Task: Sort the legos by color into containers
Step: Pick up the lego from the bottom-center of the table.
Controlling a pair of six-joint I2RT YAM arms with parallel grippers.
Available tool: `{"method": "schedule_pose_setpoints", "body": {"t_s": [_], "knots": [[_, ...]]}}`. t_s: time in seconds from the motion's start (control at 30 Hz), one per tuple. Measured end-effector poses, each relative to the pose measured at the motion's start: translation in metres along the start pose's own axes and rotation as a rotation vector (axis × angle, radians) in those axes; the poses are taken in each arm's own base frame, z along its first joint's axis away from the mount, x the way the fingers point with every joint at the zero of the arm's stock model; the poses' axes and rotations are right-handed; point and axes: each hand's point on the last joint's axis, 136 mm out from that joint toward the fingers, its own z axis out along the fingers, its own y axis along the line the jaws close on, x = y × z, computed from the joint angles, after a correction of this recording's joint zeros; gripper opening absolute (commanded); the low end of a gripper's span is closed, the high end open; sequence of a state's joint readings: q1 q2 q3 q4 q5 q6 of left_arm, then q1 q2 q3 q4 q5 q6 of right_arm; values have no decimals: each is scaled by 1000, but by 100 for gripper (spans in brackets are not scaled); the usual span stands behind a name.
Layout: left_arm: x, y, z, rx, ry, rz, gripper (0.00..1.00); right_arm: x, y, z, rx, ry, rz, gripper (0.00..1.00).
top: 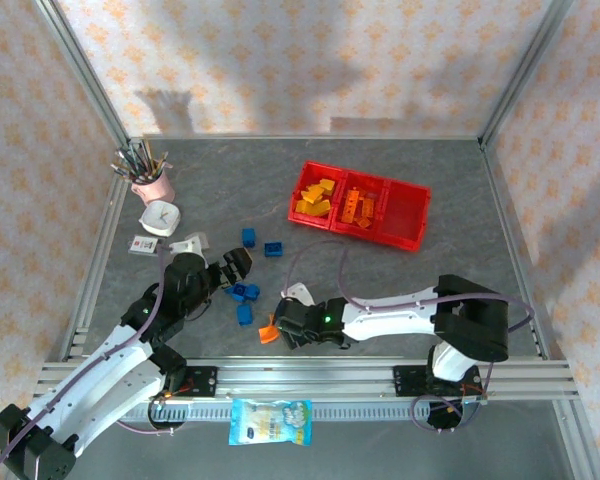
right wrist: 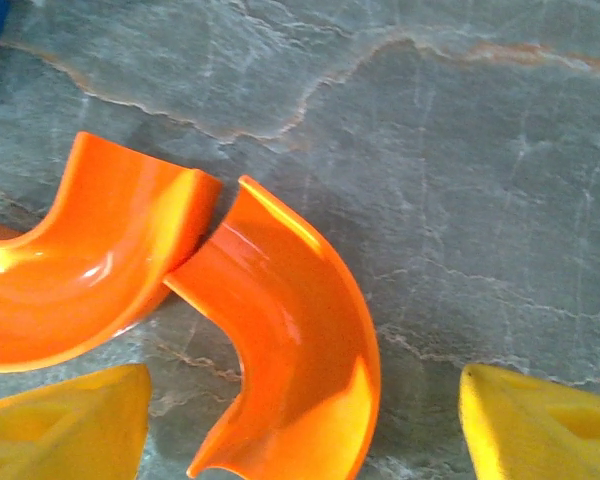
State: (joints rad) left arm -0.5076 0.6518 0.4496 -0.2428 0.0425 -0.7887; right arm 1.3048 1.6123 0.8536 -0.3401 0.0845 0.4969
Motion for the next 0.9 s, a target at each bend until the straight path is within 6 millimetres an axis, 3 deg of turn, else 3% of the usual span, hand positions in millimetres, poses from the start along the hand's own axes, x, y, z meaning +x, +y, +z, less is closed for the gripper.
{"method": "schedule_pose_setpoints", "body": {"t_s": [0.33,0.73,0.9], "knots": [[0,0,0,-2,-2,0,99,7,-7,11,52,14,3,66],[2,2,2,-12,6,2,99,3,-11,12,86,-4,33,36],[2,3,3,-16,11,3,99,1,-11,11,86,-8,48,34]]}}
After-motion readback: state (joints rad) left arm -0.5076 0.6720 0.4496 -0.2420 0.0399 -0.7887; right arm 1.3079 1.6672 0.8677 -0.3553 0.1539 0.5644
